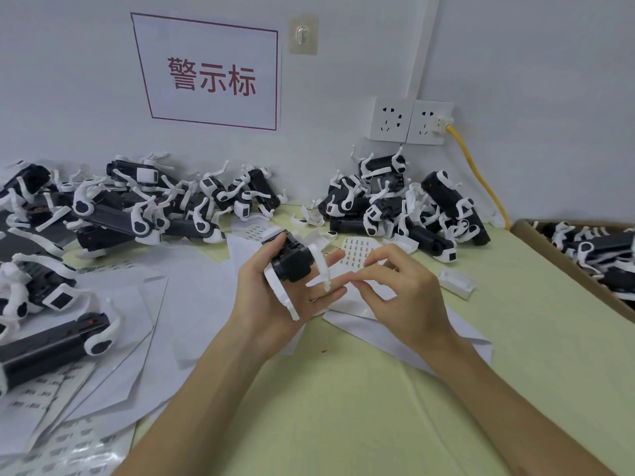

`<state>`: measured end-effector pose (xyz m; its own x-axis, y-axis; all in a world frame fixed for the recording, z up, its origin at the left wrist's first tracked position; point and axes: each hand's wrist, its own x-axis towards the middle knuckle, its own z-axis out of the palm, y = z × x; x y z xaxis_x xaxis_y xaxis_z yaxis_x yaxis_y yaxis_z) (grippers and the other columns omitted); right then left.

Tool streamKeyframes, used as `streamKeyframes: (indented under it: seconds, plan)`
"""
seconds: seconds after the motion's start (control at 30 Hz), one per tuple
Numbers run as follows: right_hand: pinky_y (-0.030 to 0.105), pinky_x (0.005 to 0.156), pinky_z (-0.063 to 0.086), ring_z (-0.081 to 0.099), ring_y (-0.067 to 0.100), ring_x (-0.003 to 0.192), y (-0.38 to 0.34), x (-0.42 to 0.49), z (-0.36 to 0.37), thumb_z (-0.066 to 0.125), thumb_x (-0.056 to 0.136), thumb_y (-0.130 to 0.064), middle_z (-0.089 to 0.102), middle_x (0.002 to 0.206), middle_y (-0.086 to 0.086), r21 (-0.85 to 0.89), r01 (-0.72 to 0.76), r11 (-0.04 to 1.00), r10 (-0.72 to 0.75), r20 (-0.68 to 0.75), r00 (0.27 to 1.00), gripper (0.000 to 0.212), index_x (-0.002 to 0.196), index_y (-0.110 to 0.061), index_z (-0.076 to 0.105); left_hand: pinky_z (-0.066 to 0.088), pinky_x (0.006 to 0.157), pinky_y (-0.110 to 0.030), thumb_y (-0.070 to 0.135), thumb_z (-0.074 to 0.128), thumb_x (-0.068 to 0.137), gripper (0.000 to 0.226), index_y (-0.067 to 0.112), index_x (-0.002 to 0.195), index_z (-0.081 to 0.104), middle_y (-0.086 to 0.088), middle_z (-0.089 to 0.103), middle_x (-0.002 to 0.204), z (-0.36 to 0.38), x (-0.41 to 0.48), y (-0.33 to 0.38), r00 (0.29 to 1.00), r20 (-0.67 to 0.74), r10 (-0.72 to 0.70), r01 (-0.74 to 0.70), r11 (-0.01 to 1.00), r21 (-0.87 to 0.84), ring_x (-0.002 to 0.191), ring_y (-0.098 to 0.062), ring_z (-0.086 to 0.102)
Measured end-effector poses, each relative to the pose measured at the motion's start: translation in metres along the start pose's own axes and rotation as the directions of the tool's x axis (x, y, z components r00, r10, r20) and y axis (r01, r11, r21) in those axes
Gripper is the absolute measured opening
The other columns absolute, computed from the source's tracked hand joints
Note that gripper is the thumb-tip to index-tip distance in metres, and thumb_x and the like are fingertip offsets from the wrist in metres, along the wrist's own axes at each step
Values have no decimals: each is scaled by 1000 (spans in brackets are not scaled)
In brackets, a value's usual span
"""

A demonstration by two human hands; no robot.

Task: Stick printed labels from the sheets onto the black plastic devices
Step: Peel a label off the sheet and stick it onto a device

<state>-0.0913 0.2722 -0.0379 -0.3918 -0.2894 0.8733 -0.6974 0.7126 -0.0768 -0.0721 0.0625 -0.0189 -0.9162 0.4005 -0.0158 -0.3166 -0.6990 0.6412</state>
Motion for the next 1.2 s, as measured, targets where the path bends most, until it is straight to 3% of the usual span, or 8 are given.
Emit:
streamKeyframes:
  seconds: [0.33,0.5,0.57,0.63,0.77,0.93,1.07,1.2]
  plan:
    - [39,64,51,60,13,72,-11,0,-3,76,84,-12,64,92,-9,306,-250,919,244,60,968,14,93,-15,66,43,107,-47,47,66,83,44,7,100,72,-16,69,126,3,0,-3,975,-157,158,-136,981,140,114,-30,70]
    - [17,96,42,55,5,125,-24,2,-4,81,71,-50,53,139,-22,481,-533,696,391,369,843,95,149,-44,27,47,108,-41,55,58,89,64,8,131,66,-14,67,131,8,4,-10,966,-180,185,-113,930,349,125,-25,64]
    - [15,99,40,52,2,129,-27,0,0,85,69,-46,50,142,-25,500,-568,653,394,416,819,109,156,-39,19,57,87,-25,59,51,93,60,14,132,61,-1,69,126,11,5,-13,968,-162,192,-93,873,478,111,-8,69]
    - [16,100,40,53,0,127,-30,0,3,84,71,-40,54,135,-29,514,-576,636,412,405,816,107,157,-36,20,56,81,-22,64,50,90,57,22,125,69,2,71,123,13,4,-15,982,-120,148,-63,847,527,103,-1,70]
    - [24,101,45,59,5,122,-30,3,0,82,75,-33,65,124,-22,560,-570,601,464,337,819,93,153,-36,30,46,104,-39,70,52,88,54,28,109,80,-4,71,127,12,4,-18,982,-134,130,-35,832,554,123,-8,61]
    - [25,83,55,70,10,104,-22,12,-4,83,73,-24,71,116,-12,695,-599,397,552,340,761,84,145,-36,40,41,103,-31,77,47,88,66,24,113,76,17,70,126,9,6,-20,969,-133,210,-65,730,681,128,5,53]
    - [37,88,57,72,29,104,-13,13,-5,82,75,-30,68,124,0,743,-618,255,649,343,680,78,144,-36,46,40,106,-32,47,55,99,30,32,94,79,28,70,110,10,6,-23,948,-117,297,-92,606,790,114,11,57]
    - [41,91,59,72,28,107,-3,16,-6,85,74,-36,71,120,3,777,-615,132,718,353,600,75,140,-35,49,50,91,-32,12,55,98,27,18,82,76,10,77,97,4,8,-16,847,-271,457,-92,628,773,106,-14,68]
